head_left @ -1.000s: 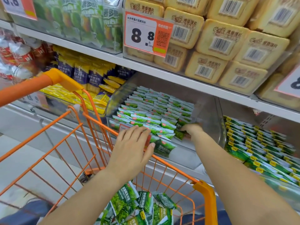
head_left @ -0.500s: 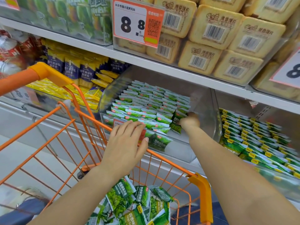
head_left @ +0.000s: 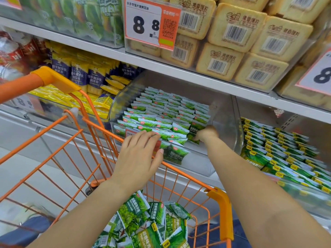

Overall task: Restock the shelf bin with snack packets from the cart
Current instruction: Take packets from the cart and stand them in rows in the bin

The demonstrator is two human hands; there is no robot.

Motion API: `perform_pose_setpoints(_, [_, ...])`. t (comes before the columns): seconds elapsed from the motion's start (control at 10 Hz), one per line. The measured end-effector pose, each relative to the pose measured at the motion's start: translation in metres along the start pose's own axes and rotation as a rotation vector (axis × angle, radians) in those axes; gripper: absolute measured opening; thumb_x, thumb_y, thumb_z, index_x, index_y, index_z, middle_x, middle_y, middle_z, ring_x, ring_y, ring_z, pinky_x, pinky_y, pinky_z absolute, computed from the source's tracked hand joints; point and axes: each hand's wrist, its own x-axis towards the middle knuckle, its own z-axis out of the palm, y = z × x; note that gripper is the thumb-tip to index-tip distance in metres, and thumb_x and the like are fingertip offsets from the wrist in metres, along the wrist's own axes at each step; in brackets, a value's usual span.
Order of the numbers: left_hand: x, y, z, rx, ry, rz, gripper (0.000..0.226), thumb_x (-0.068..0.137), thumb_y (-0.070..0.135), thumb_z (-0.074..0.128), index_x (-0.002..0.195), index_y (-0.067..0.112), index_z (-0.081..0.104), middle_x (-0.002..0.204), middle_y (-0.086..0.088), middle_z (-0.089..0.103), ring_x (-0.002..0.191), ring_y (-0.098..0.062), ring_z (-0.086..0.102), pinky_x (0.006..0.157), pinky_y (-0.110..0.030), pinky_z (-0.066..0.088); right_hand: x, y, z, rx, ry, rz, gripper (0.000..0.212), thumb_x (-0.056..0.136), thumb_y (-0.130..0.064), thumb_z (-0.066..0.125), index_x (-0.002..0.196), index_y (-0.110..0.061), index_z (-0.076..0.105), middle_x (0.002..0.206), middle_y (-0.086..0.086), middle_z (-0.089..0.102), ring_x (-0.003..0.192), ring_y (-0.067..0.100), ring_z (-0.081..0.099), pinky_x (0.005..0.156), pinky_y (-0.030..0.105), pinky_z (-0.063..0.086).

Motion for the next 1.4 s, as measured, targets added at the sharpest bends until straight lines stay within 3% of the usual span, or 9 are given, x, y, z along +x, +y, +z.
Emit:
perform_pose_setpoints(0.2, [0.001,0.000,0.000,0.000,0.009,-0.001,0.052,0.097,0.044,0.029,0.127,0.015,0.059,0.128,0.001,0.059,0.124,-0.020,0.050,0.103,-0.031,0.022,0.009,0.005,0.004,-0.022,0.169,-0.032,0.014,0.089,-0.007,0.061,0.100,-0.006,0.053,0.117,0.015,0.062,0.108,0.029,0.061,0.068,0.027,0.041])
perform_pose_setpoints(0.3, [0.001,0.000,0.000,-0.002,0.005,0.001,0.052,0.097,0.044,0.028,0.128,0.015,0.059,0.128,0.001,0.059,0.123,-0.021,0.050,0.102,-0.031,0.023,0.012,0.005,0.003,-0.030,0.190,-0.056,0.011,0.090,-0.004,0.057,0.100,-0.006,0.054,0.115,0.016,0.062,0.106,0.029,0.061,0.066,0.027,0.039])
perform_pose_setpoints(0.4, [0.001,0.000,0.000,-0.001,0.002,0.001,0.053,0.097,0.044,0.028,0.128,0.014,0.059,0.128,0.001,0.059,0.124,-0.021,0.050,0.102,-0.031,0.022,0.013,0.003,0.004,-0.028,0.144,-0.078,0.024,0.092,-0.010,0.057,0.116,-0.004,0.058,0.110,0.014,0.061,0.095,0.026,0.060,0.061,0.026,0.039])
perform_pose_setpoints(0.5, [0.001,0.000,0.000,0.005,0.003,0.001,0.053,0.097,0.044,0.028,0.128,0.014,0.059,0.128,0.000,0.059,0.123,-0.022,0.051,0.102,-0.031,0.023,0.015,-0.001,0.006,0.054,0.102,-0.097,0.042,0.094,-0.008,0.053,0.135,-0.007,0.044,0.132,0.012,0.053,0.113,0.026,0.056,0.074,0.025,0.039])
perform_pose_setpoints(0.6, [0.001,0.000,0.000,0.002,0.003,0.000,0.053,0.097,0.044,0.028,0.127,0.014,0.059,0.128,0.000,0.059,0.123,-0.022,0.051,0.102,-0.032,0.023,0.012,-0.003,0.008,0.142,0.100,-0.120,0.049,0.092,-0.005,0.054,0.138,-0.007,0.038,0.136,0.013,0.049,0.118,0.029,0.053,0.083,0.029,0.045])
perform_pose_setpoints(0.8, [0.000,0.000,0.000,-0.007,0.000,-0.002,0.053,0.097,0.044,0.028,0.129,0.015,0.059,0.130,0.001,0.058,0.125,-0.021,0.049,0.103,-0.032,0.022,0.008,0.003,0.008,0.164,0.032,-0.062,0.036,0.082,-0.022,0.074,0.109,-0.007,0.056,0.107,0.011,0.063,0.096,0.029,0.063,0.084,0.039,0.055])
perform_pose_setpoints(1.0, [0.000,0.000,0.000,-0.008,0.009,-0.003,0.053,0.097,0.044,0.028,0.129,0.015,0.059,0.130,0.001,0.058,0.125,-0.021,0.049,0.103,-0.032,0.022,0.010,0.005,0.012,0.138,0.009,-0.047,0.024,0.087,-0.022,0.069,0.102,-0.006,0.059,0.109,0.013,0.065,0.096,0.029,0.065,0.087,0.041,0.055])
perform_pose_setpoints(1.2, [0.001,0.000,0.000,-0.005,0.005,-0.003,0.053,0.097,0.044,0.028,0.129,0.015,0.058,0.130,0.001,0.058,0.125,-0.020,0.049,0.103,-0.032,0.023,0.011,0.006,0.010,0.109,0.065,0.002,0.006,0.092,-0.004,0.052,0.095,-0.005,0.047,0.115,0.017,0.062,0.103,0.031,0.065,0.085,0.037,0.053])
perform_pose_setpoints(1.4, [0.001,0.000,0.000,-0.001,-0.003,-0.002,0.053,0.097,0.044,0.028,0.130,0.015,0.058,0.130,0.000,0.058,0.125,-0.021,0.049,0.104,-0.033,0.023,0.007,0.002,0.007,-0.023,0.102,-0.047,0.005,0.094,-0.007,0.052,0.095,-0.006,0.048,0.100,0.013,0.060,0.109,0.029,0.060,0.070,0.029,0.041])
